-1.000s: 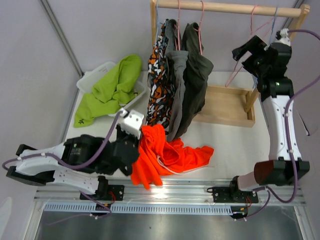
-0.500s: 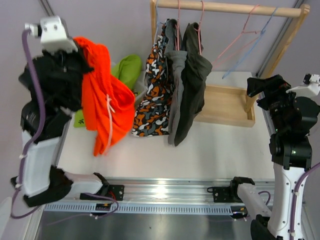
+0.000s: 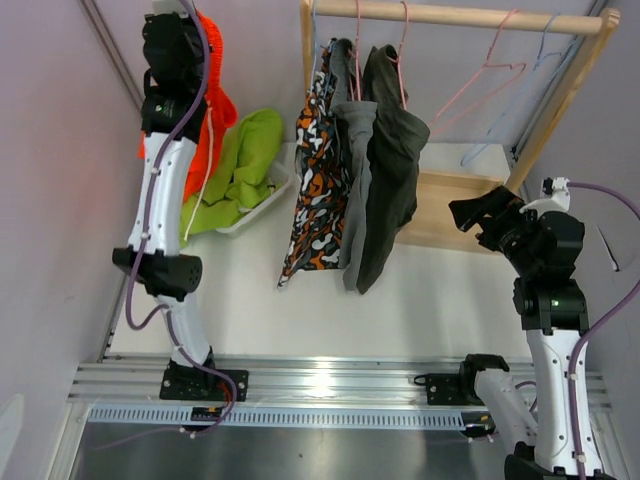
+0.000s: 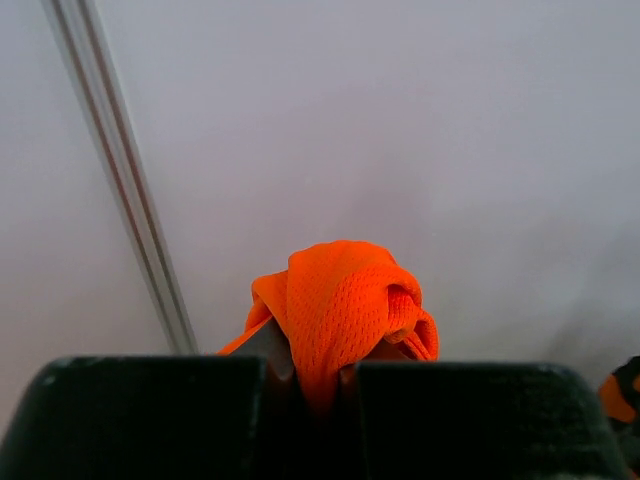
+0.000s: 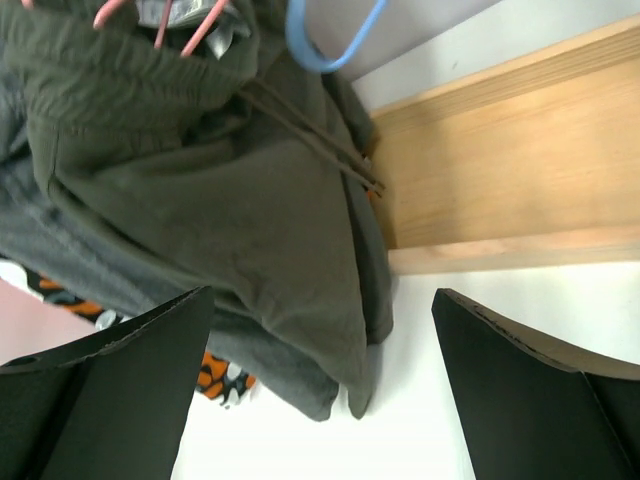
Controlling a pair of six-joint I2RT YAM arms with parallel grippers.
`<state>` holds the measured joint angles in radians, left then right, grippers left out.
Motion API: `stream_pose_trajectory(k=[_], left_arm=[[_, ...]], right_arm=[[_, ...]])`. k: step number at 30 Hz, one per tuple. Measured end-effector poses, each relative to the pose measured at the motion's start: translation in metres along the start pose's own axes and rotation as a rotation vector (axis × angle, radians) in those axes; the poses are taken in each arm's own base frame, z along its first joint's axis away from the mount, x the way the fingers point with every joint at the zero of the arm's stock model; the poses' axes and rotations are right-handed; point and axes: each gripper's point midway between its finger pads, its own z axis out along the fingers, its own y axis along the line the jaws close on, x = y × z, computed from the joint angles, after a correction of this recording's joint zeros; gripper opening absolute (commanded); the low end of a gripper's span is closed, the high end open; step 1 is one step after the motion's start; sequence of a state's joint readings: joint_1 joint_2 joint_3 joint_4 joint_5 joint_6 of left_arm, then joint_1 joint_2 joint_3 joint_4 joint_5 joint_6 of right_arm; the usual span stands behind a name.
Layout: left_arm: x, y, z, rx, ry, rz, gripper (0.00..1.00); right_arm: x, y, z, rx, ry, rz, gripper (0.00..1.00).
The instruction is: Remove the shorts from the hanger
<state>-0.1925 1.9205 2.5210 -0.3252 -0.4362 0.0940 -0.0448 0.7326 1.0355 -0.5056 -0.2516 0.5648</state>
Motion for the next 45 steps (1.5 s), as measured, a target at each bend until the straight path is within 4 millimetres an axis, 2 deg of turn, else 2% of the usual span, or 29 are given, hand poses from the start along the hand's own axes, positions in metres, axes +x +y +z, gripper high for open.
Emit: stream_pose_trajectory(k=[3, 5, 6, 8, 9, 10, 12, 14, 15, 17, 18, 20, 22, 23, 26, 27, 28, 30, 31, 34, 35, 36, 38, 40, 42, 45], left_arm=[[0.062, -0.001, 0.027, 0.004, 0.089, -0.029, 0.05], [0.116, 0.0, 0.035, 0.005, 0.19, -0.046, 0.17], [0.146, 0.002, 0.035, -0.002, 0.248, -0.056, 0.4], [0.202, 0.002, 0.028, -0.014, 0.367, -0.078, 0.96], [0.226, 0.0, 0.021, -0.013, 0.415, -0.1, 0.99], [0.255, 0.0, 0.007, -0.02, 0.486, -0.111, 0.99], [0.298, 0.002, -0.024, -0.033, 0.6, -0.123, 0.99], [0.325, 0.008, -0.064, -0.044, 0.699, -0.129, 0.99], [0.327, 0.012, -0.082, -0.046, 0.722, -0.131, 0.99], [0.31, 0.019, -0.112, -0.044, 0.729, -0.142, 0.99], [0.289, 0.021, -0.125, -0.034, 0.701, -0.156, 0.99], [0.231, 0.024, -0.148, 0.002, 0.596, -0.197, 0.99], [0.165, 0.028, -0.179, 0.052, 0.46, -0.253, 0.99], [0.139, 0.031, -0.195, 0.078, 0.398, -0.283, 0.99], [0.104, 0.046, -0.245, 0.128, 0.308, -0.335, 0.99], [0.106, 0.051, -0.259, 0.135, 0.304, -0.347, 0.99], [0.116, 0.054, -0.271, 0.14, 0.326, -0.344, 0.99], [0.15, 0.049, -0.291, 0.17, 0.41, -0.323, 0.99], [0.175, 0.045, -0.301, 0.188, 0.483, -0.294, 0.99], [0.24, 0.039, -0.336, 0.224, 0.698, -0.196, 0.99], [0.257, 0.041, -0.346, 0.227, 0.76, -0.165, 0.99], [0.267, 0.043, -0.356, 0.228, 0.806, -0.142, 0.99], [0.272, 0.044, -0.367, 0.252, 0.839, -0.125, 0.99], [0.264, 0.043, -0.37, 0.278, 0.815, -0.142, 0.99], [0.259, 0.042, -0.371, 0.293, 0.783, -0.158, 0.99], [0.255, 0.043, -0.373, 0.3, 0.762, -0.168, 0.99]], right_arm=[[0.006, 0.003, -0.005, -0.022, 0.005, -0.006, 0.99], [0.005, 0.008, -0.01, -0.046, -0.01, -0.012, 0.99], [0.002, 0.012, -0.012, -0.061, -0.022, -0.017, 0.99], [-0.003, 0.018, -0.014, -0.085, -0.045, -0.027, 0.99], [-0.006, 0.021, -0.016, -0.095, -0.057, -0.031, 0.99], [-0.009, 0.025, -0.017, -0.106, -0.066, -0.036, 0.99], [-0.018, 0.033, -0.02, -0.123, -0.085, -0.05, 0.99], [-0.03, 0.044, -0.025, -0.148, -0.116, -0.065, 0.99], [-0.038, 0.05, -0.029, -0.162, -0.136, -0.074, 0.99], [-0.054, 0.065, -0.034, -0.199, -0.174, -0.089, 0.99], [-0.063, 0.075, -0.038, -0.225, -0.194, -0.097, 0.99], [-0.084, 0.097, -0.045, -0.283, -0.234, -0.117, 0.99], [-0.103, 0.122, -0.048, -0.351, -0.267, -0.138, 0.99], [-0.114, 0.135, -0.048, -0.385, -0.283, -0.148, 0.99], [-0.134, 0.169, -0.032, -0.464, -0.288, -0.177, 0.99], [-0.139, 0.182, -0.024, -0.489, -0.28, -0.188, 0.99], [-0.144, 0.193, -0.014, -0.51, -0.278, -0.203, 0.99], [-0.151, 0.21, 0.011, -0.534, -0.26, -0.227, 0.99], [-0.155, 0.217, 0.024, -0.542, -0.259, -0.241, 0.99], [-0.149, 0.214, 0.083, -0.506, -0.207, -0.261, 0.97], [-0.145, 0.211, 0.098, -0.491, -0.188, -0.265, 0.96], [-0.136, 0.203, 0.122, -0.465, -0.148, -0.267, 0.95], [-0.127, 0.196, 0.151, -0.44, -0.108, -0.273, 0.9], [-0.118, 0.189, 0.176, -0.417, -0.073, -0.273, 0.84], [-0.109, 0.182, 0.192, -0.4, -0.046, -0.272, 0.79], [-0.098, 0.177, 0.204, -0.387, -0.015, -0.268, 0.72]])
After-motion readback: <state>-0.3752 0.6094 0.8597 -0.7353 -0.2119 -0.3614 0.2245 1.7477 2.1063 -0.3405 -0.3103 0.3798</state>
